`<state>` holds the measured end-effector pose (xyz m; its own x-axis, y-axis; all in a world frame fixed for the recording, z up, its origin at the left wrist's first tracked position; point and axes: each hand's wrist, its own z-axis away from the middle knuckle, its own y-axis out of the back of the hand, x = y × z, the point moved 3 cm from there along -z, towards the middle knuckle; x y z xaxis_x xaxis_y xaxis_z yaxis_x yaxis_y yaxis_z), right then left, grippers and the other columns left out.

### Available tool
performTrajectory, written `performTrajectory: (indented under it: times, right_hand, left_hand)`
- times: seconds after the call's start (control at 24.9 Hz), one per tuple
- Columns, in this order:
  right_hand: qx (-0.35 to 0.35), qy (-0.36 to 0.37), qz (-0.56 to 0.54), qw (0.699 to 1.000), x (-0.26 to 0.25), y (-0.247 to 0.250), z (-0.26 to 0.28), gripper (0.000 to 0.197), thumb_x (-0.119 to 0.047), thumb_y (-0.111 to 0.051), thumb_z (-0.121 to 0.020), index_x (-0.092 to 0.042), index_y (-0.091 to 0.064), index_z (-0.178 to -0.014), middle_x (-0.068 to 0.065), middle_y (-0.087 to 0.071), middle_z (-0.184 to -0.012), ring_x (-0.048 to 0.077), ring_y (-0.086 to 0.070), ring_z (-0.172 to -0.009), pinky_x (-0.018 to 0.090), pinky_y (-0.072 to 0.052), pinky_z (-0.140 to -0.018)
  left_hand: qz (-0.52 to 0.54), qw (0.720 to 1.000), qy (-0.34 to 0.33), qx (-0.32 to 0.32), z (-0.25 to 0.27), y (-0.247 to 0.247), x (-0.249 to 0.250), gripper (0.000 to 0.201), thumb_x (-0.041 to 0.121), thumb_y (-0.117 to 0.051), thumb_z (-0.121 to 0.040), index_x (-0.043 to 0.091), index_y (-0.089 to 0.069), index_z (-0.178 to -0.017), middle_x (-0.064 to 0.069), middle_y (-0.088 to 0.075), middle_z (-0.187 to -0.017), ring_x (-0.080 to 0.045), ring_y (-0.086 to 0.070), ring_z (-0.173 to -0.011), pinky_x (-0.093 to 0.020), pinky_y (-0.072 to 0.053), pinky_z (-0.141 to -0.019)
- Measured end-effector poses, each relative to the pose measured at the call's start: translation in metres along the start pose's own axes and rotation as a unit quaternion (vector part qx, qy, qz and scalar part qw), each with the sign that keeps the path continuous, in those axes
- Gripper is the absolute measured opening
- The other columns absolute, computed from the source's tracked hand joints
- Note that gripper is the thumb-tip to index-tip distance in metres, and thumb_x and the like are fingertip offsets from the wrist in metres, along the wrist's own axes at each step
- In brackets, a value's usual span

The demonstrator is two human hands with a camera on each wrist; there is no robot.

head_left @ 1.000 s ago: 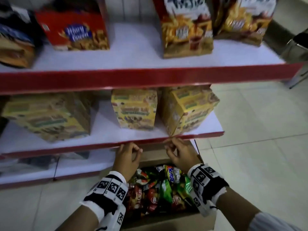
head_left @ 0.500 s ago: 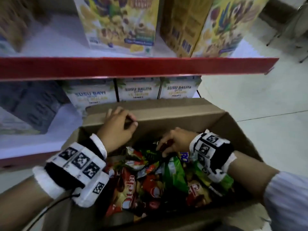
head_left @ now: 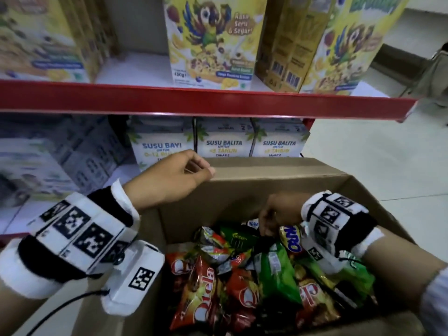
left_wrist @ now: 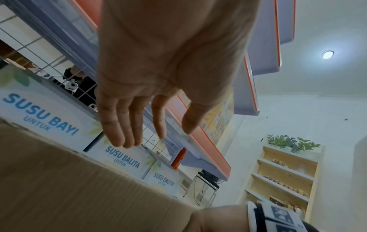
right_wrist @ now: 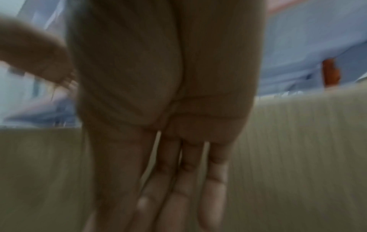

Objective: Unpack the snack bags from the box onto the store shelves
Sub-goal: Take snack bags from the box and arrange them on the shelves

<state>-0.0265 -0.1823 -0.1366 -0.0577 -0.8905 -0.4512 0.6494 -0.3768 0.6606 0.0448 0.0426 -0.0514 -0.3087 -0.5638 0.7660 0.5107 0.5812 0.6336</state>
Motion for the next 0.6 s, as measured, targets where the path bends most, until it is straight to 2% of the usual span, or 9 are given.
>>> performTrajectory:
  times: [0.08,0.12,0.16,0.2,0.24,0.32,0.44,0.52,0.6]
  right_hand:
    - [0.003,-0.024,0.032,0.999,-0.001,0.006,0.004,0.024,-0.008,-0.073,-0.078,-0.018,-0.074,-0.100,-0.020,-0.070,-0.078,-0.016,-0.056,-0.063,0.002,-0.040,-0.061]
    - [-0.030,-0.046,0.046,0.997,0.001,0.001,0.002,0.031,-0.011,-0.076,-0.076,-0.020,-0.072,-0.105,-0.025,-0.068,-0.082,-0.014,-0.055,-0.068,0.003,-0.040,-0.062]
    - [-0.083,-0.067,0.068,0.992,0.001,-0.007,0.003,0.037,-0.011,-0.076,-0.077,-0.019,-0.070,-0.113,-0.021,-0.069,-0.095,-0.009,-0.054,-0.076,0.004,-0.041,-0.066]
    - [-0.134,-0.082,0.100,0.983,0.004,-0.017,0.002,0.041,-0.010,-0.074,-0.080,-0.016,-0.066,-0.119,-0.011,-0.067,-0.112,-0.002,-0.053,-0.085,0.005,-0.041,-0.069]
    - [-0.153,-0.087,0.126,0.976,0.008,-0.026,0.000,0.041,-0.009,-0.072,-0.082,-0.014,-0.064,-0.122,-0.002,-0.063,-0.124,0.003,-0.052,-0.088,0.005,-0.041,-0.069]
    - [-0.089,-0.071,0.141,0.983,0.011,-0.034,0.001,0.034,-0.010,-0.070,-0.084,-0.013,-0.068,-0.117,0.004,-0.065,-0.122,0.008,-0.057,-0.083,0.006,-0.038,-0.066]
    - [0.057,-0.057,0.061,0.995,0.002,-0.009,0.023,0.019,-0.018,-0.074,-0.081,-0.019,-0.076,-0.100,0.001,-0.074,-0.100,0.007,-0.062,-0.084,0.017,-0.044,-0.073]
    - [0.129,-0.034,0.012,0.991,-0.015,0.025,0.044,0.009,-0.028,-0.076,-0.079,-0.036,-0.074,-0.081,-0.012,-0.073,-0.081,-0.004,-0.061,-0.070,0.015,-0.046,-0.069]
    - [0.192,0.006,-0.025,0.981,-0.037,0.063,0.064,0.010,-0.033,-0.074,-0.079,-0.040,-0.073,-0.072,-0.013,-0.071,-0.071,-0.003,-0.059,-0.061,0.017,-0.048,-0.068]
  left_hand:
    - [-0.023,1.000,-0.012,-0.002,0.008,-0.001,0.002,0.021,0.042,-0.058,-0.088,0.024,-0.060,-0.099,0.006,-0.064,-0.097,-0.008,-0.059,-0.091,-0.024,-0.047,-0.079]
    - [-0.030,0.999,-0.012,-0.007,0.011,-0.004,0.001,0.023,0.041,-0.058,-0.088,0.023,-0.060,-0.101,0.005,-0.064,-0.098,-0.009,-0.059,-0.091,-0.025,-0.048,-0.079]
    - [-0.030,0.999,-0.014,-0.013,0.012,-0.007,0.002,0.024,0.040,-0.059,-0.088,0.021,-0.060,-0.103,0.003,-0.064,-0.099,-0.011,-0.060,-0.093,-0.028,-0.049,-0.082]
    - [-0.031,0.999,-0.016,-0.019,0.012,-0.010,0.002,0.025,0.039,-0.059,-0.089,0.019,-0.060,-0.104,0.002,-0.064,-0.100,-0.013,-0.060,-0.094,-0.030,-0.050,-0.086]
    - [-0.036,0.999,-0.017,-0.023,0.012,-0.012,0.001,0.026,0.038,-0.059,-0.089,0.018,-0.060,-0.105,0.001,-0.064,-0.100,-0.013,-0.061,-0.095,-0.032,-0.050,-0.088]
    - [-0.048,0.998,-0.017,-0.025,0.011,-0.015,0.000,0.027,0.038,-0.058,-0.089,0.016,-0.060,-0.106,0.000,-0.065,-0.101,-0.015,-0.061,-0.095,-0.034,-0.049,-0.089]
    - [-0.041,0.999,-0.023,-0.010,0.011,-0.015,0.001,0.033,0.044,-0.055,-0.089,0.017,-0.059,-0.107,0.000,-0.064,-0.101,-0.016,-0.061,-0.095,-0.035,-0.050,-0.088]
    - [-0.004,0.998,-0.051,-0.025,0.015,-0.017,0.006,0.053,0.061,-0.049,-0.080,0.022,-0.056,-0.116,0.004,-0.063,-0.108,-0.011,-0.061,-0.100,-0.030,-0.050,-0.090]
    - [0.041,0.994,-0.085,-0.063,0.023,-0.022,0.014,0.082,0.081,-0.043,-0.065,0.033,-0.047,-0.130,0.012,-0.059,-0.118,0.002,-0.056,-0.108,-0.018,-0.047,-0.091]
